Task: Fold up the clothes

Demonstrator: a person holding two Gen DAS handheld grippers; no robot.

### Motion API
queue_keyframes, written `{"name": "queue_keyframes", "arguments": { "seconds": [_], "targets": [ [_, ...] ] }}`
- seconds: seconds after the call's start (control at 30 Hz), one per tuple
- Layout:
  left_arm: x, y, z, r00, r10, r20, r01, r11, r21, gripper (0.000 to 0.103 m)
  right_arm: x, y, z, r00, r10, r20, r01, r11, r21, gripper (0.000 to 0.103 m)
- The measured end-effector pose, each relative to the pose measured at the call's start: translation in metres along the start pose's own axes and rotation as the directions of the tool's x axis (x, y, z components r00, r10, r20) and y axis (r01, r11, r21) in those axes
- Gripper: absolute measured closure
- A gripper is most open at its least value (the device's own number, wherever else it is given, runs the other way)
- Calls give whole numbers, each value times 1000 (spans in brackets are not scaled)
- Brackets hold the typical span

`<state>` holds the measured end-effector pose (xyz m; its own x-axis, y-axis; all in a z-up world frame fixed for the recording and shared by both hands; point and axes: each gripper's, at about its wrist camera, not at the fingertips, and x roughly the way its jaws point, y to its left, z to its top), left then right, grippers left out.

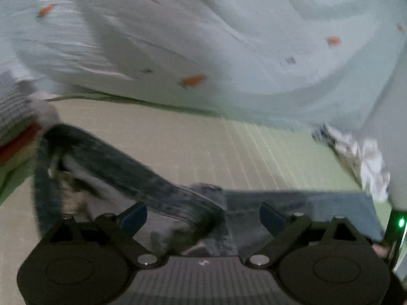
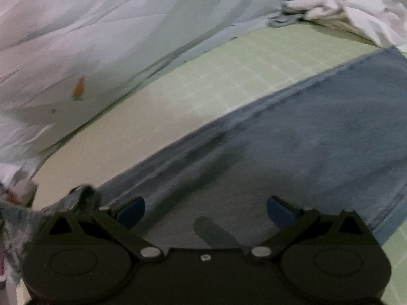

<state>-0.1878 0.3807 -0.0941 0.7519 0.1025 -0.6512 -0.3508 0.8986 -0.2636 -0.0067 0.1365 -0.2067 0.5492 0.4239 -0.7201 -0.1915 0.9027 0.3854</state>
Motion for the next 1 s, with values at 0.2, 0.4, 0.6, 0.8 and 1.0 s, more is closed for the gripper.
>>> {"name": "queue_keyframes", "arguments": {
  "seconds": [0.2,0.4,0.6,0.8,1.0],
  "targets": [
    [-37,65,-8,981,168,94,-146,969,-200,8,14,39,-7,997,46,-59,-53,990,-134,0],
    [-24,117,-25,981,190,32,-170,930,-326,8,23,62,-6,991,82,-110,-100,980,-171,0],
    [1,134,-28,993,121,-6,-114,916,-385,16,36,95,0,962,180,-205,-210,968,-137,0],
    [24,134,-26,989,129,-73,-148,914,-379,73,61,125,-2,907,281,-313,-304,952,-26,20],
    [19,128,-23,988,137,-66,-151,924,-350,83,74,152,-11,875,282,-393,-347,932,-104,88]
  ]
}}
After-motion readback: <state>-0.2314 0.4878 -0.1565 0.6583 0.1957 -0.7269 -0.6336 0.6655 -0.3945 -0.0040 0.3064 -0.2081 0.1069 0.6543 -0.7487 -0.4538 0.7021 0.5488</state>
